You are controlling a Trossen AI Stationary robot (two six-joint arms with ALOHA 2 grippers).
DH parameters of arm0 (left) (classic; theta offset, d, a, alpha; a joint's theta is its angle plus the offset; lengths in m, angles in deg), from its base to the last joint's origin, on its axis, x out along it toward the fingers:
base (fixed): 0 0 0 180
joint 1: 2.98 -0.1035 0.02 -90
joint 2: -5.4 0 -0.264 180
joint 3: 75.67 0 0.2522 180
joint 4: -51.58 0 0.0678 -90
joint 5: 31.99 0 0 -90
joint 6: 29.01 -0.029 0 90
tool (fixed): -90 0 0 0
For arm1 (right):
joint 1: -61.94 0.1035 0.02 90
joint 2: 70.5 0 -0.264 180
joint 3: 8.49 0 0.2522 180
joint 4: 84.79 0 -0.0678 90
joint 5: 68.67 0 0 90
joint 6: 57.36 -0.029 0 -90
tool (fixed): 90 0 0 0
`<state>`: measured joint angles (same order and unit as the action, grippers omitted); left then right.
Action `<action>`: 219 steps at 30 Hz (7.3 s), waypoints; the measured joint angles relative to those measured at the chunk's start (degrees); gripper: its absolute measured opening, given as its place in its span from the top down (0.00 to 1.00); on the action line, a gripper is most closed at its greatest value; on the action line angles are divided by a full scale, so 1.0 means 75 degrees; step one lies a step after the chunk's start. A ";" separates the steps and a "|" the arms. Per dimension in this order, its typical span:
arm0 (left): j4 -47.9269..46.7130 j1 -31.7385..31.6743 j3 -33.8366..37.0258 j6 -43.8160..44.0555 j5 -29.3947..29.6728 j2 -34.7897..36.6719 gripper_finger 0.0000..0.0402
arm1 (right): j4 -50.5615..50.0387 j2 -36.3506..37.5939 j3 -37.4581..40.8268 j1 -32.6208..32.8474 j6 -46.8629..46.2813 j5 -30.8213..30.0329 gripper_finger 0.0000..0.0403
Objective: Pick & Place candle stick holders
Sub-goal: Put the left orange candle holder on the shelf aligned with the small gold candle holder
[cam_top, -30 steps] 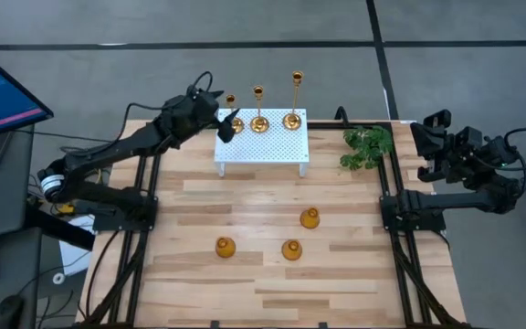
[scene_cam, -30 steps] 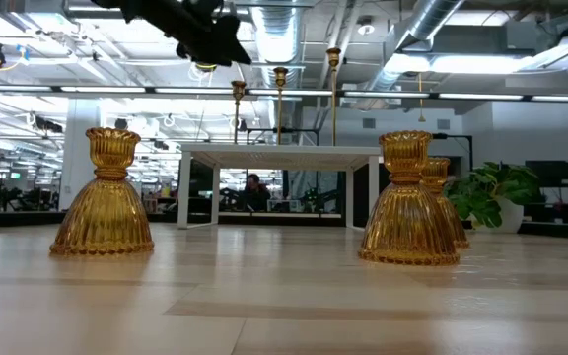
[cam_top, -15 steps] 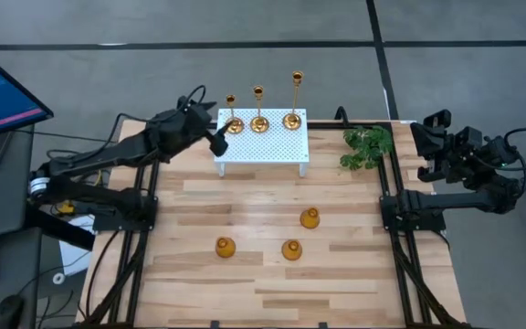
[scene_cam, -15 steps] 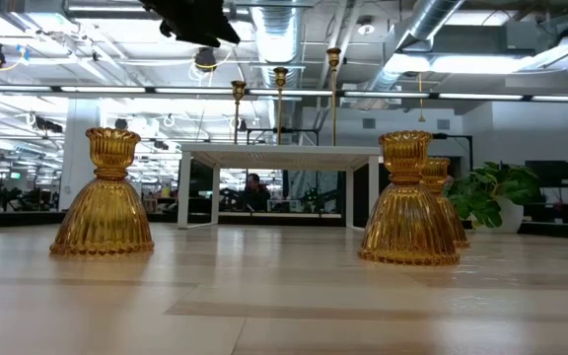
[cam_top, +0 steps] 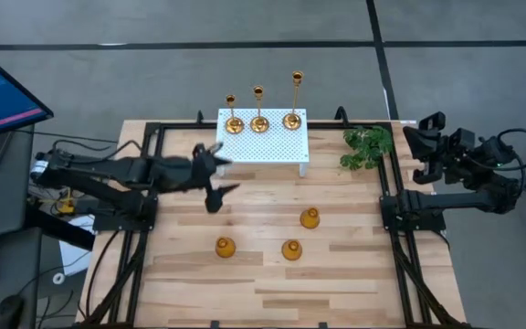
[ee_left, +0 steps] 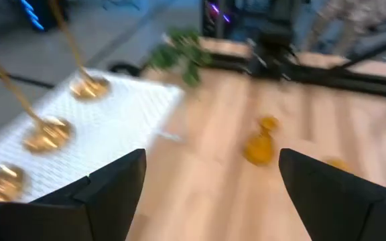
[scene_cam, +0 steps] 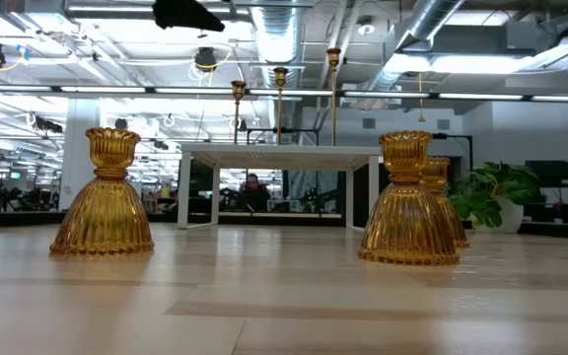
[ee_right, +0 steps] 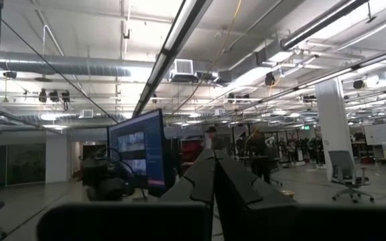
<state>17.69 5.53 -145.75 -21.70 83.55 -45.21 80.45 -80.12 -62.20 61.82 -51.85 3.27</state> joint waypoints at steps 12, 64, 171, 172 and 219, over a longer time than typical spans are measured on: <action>-0.2085 0.1959 0.0048 0.3054 0.0015 -0.0224 0.15 | -0.0015 -0.0009 0.0000 -0.0003 0.0000 -0.0123 1.00; 0.4875 0.4542 0.5103 0.3713 0.1981 -0.1484 0.15 | 0.0531 -0.0009 0.0000 -0.0003 -0.0003 -0.1008 1.00; 0.7716 0.0875 0.3196 -0.0059 0.3024 -0.1195 0.65 | 0.0132 -0.0009 0.0000 0.0000 0.0067 -0.1003 1.00; 0.7701 0.0741 0.3129 -0.0143 0.3030 -0.1195 0.65 | 0.0132 -0.0006 0.0000 0.0000 0.0067 -0.1005 1.00; 0.3629 -0.3080 0.1865 0.0909 0.1338 -0.1372 0.65 | 0.0137 -0.0007 0.0000 0.0000 0.0062 -0.1001 1.00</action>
<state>44.91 -17.57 -131.76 -14.89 93.58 -55.50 81.48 -80.18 -62.20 61.82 -51.39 -4.24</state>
